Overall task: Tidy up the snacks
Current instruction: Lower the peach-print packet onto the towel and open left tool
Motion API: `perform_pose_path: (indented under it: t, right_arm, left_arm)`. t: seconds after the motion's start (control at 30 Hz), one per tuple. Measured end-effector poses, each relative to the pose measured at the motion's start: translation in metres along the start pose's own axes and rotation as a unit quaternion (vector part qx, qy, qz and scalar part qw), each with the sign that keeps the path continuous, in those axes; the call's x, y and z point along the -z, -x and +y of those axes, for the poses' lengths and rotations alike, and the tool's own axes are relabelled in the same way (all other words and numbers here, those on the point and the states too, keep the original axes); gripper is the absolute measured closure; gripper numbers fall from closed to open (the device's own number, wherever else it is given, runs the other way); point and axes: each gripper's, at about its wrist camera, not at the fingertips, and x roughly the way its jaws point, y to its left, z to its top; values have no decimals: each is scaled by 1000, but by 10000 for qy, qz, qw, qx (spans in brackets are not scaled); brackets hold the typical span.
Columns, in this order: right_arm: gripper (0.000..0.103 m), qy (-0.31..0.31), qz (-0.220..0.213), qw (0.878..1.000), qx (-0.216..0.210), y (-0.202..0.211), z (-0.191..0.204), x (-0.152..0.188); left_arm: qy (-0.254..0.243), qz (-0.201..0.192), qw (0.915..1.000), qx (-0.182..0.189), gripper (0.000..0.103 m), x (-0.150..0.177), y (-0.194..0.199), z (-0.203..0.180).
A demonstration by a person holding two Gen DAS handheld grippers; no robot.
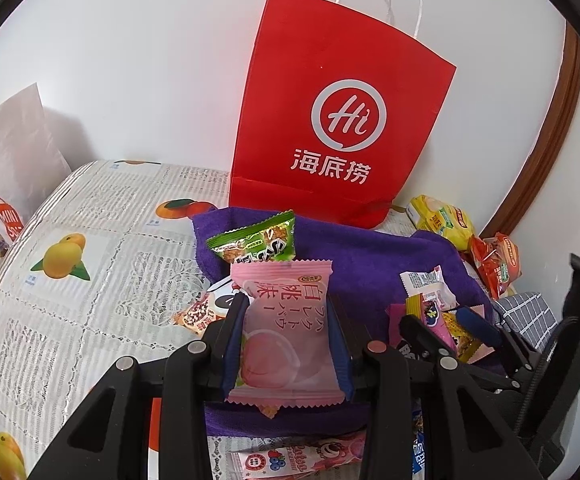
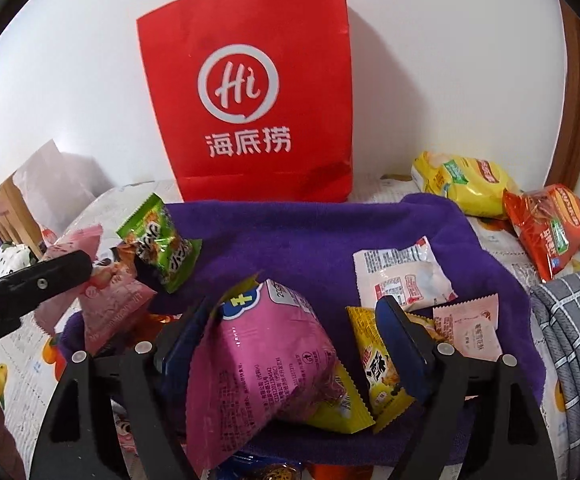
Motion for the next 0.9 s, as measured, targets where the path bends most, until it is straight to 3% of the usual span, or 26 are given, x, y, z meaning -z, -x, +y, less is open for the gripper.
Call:
perform_pose_path:
  t: [0.27,0.53,0.63,0.7,0.8,0.9]
  right_arm:
    - [24,367,-269,9989,-71,26,4,-7]
    - [26,-40,-621,9979,-158,45,-15,-14]
    - [28,-277,-597,9978,-128,43,-26,-15]
    - [39,-368,-506,9980,-123,40,-32,-15]
    - [40,-468,-432,9980,-63,35,-41,-14]
    - [40,-621,-412,9972,2,33,-49,-13]
  left_arm:
    - [3,-3,10000,-2,67,0,-1,1]
    - [-36,38,9998,171,67,2,-2,-4]
    - [-107,24,9996,253,67,3,-1,-10]
    - [-164,-3,9995,259,67,4,-1,-14]
    - [-387,-159,9991,49,67,7,1,-23]
    - [-431,-173,9988,148,67,9,1,-28]
